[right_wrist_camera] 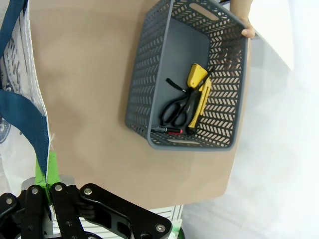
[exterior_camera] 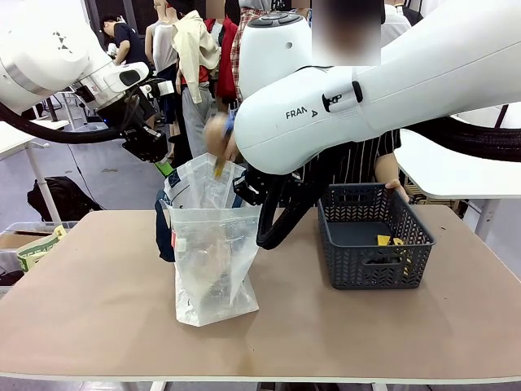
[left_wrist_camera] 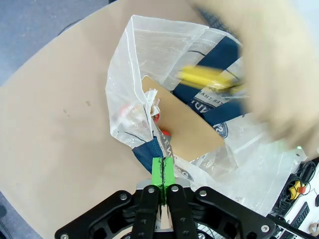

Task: Transfer purchased items from the store into the shopping bag.
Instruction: Move the Reusable shopping bag to the right side of the table.

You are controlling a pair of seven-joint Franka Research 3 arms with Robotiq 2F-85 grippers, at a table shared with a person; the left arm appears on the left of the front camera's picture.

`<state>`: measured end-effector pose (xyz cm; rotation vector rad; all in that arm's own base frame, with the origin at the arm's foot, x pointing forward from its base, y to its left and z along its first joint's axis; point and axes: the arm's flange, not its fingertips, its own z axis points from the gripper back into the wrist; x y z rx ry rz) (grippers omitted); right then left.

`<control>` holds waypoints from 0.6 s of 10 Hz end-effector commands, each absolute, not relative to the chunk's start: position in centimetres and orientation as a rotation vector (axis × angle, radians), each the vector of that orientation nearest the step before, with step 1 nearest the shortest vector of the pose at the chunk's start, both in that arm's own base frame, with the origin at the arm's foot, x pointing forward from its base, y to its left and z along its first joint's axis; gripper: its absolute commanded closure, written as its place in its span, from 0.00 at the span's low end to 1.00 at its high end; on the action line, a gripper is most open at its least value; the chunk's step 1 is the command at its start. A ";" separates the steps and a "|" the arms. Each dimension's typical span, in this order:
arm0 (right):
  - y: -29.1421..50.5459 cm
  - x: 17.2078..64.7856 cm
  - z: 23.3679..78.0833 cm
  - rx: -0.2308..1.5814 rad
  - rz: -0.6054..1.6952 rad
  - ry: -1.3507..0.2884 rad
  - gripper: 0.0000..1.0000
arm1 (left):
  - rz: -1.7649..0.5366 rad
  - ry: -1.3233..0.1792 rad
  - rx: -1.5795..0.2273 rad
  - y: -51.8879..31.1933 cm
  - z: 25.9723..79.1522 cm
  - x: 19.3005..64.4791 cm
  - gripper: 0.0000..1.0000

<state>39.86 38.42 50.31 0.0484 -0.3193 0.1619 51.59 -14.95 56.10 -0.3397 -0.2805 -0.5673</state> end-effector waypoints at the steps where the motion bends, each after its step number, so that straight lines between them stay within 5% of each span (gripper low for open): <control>1: 38.2 39.6 50.1 0.042 0.161 -0.319 1.00 | -0.569 -0.285 -0.343 -14.8 56.3 51.5 1.00; 6: 38.2 39.6 50.1 0.042 0.161 -0.319 1.00 | -0.569 -0.285 -0.343 -14.8 56.3 51.5 1.00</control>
